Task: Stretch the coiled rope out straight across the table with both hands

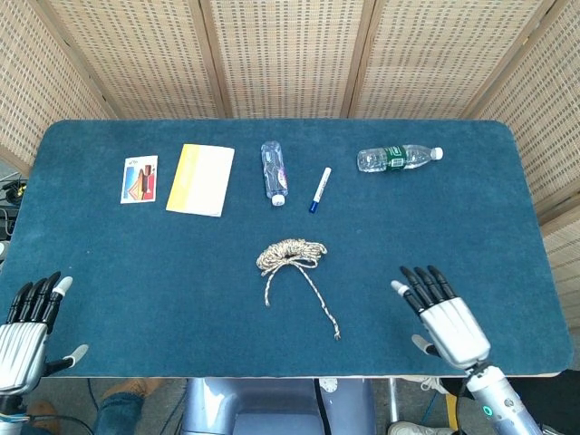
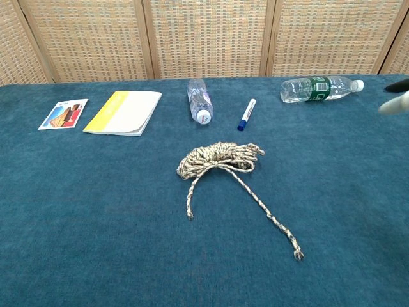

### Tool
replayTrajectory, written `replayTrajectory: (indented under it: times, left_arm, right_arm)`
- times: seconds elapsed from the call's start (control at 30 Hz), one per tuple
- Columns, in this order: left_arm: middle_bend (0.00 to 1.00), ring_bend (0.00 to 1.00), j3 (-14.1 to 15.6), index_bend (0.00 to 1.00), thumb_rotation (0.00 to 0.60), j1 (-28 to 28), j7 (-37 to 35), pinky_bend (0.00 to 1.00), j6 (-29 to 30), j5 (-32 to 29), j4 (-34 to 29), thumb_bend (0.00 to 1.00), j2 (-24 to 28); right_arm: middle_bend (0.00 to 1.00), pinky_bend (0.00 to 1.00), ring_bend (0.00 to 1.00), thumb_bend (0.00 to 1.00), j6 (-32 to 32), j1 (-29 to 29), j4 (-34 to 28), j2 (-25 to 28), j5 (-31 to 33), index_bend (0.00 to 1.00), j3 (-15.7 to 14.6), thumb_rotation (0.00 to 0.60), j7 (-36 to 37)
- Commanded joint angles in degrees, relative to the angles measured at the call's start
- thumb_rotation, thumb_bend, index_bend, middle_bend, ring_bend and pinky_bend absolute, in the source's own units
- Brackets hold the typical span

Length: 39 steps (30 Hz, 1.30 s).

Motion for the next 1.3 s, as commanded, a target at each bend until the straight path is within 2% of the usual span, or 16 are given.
replayTrajectory:
  times: [0.03,0.4,0.53,0.7,0.93,1.1,1.17,1.3]
  left_arm:
    - [0.0,0.0,-0.3,0.0,0.6,-0.2,0.4,0.0,-0.3,-0.5,-0.1,0.0,-0.2]
    - [0.0,0.0,-0.9,0.0,0.6,-1.1,1.6,0.0,-2.0,-2.9,0.1,0.0,-0.9]
    - [0.0,0.0,-1.1,0.0,0.6,-1.3,1.9,0.0,-2.5,-3.5,0.0,0.0,-1.1]
    - [0.0,0.0,-1.1,0.0,0.6,-1.6,2.5,0.0,-2.9,-4.0,0.1,0.0,-1.4]
    - [0.0,0.0,-1.1,0.0,0.6,-1.8,2.8,0.0,-3.1,-4.5,0.2,0.0,-1.6]
    - [0.0,0.0,-1.2,0.0,0.6,-2.0,2.7,0.0,-3.4,-5.0,0.2,0.0,-1.6]
    - [0.0,0.0,-1.2,0.0,0.6,-2.1,2.7,0.0,-3.5,-5.1,0.2,0.0,-1.6]
    - [0.0,0.0,-1.2,0.0,0.6,-2.1,2.6,0.0,-3.5,-5.2,0.1,0.0,-1.5]
  right_arm:
    - [0.0,0.0,0.0,0.04,-10.0,8.0,1.9,-0.3,-3.0,0.18,0.2,0.6,-1.8]
    - [0.0,0.0,0.0,0.04,-17.3,15.7,7.2,-6.6,-5.2,0.34,0.8,0.6,-3.6]
    - [0.0,0.0,0.0,0.07,-19.1,18.1,9.9,-9.2,-5.8,0.37,0.9,0.6,-3.5]
    - [0.0,0.0,0.0,0.21,-22.7,20.6,11.0,-12.4,-2.9,0.38,1.5,0.6,-2.8]
    - [0.0,0.0,0.0,0.35,-27.6,23.2,12.0,-16.3,2.0,0.4,2.1,0.6,-7.3]
    - [0.0,0.0,0.0,0.53,-30.1,24.4,12.4,-19.3,6.4,0.41,2.4,0.6,-12.5]
    - [0.0,0.0,0.0,0.57,-30.4,24.4,12.3,-20.0,7.8,0.41,2.3,0.6,-14.8]
    - [0.0,0.0,0.0,0.58,-30.1,24.4,12.4,-20.7,9.8,0.42,1.8,0.6,-17.3]
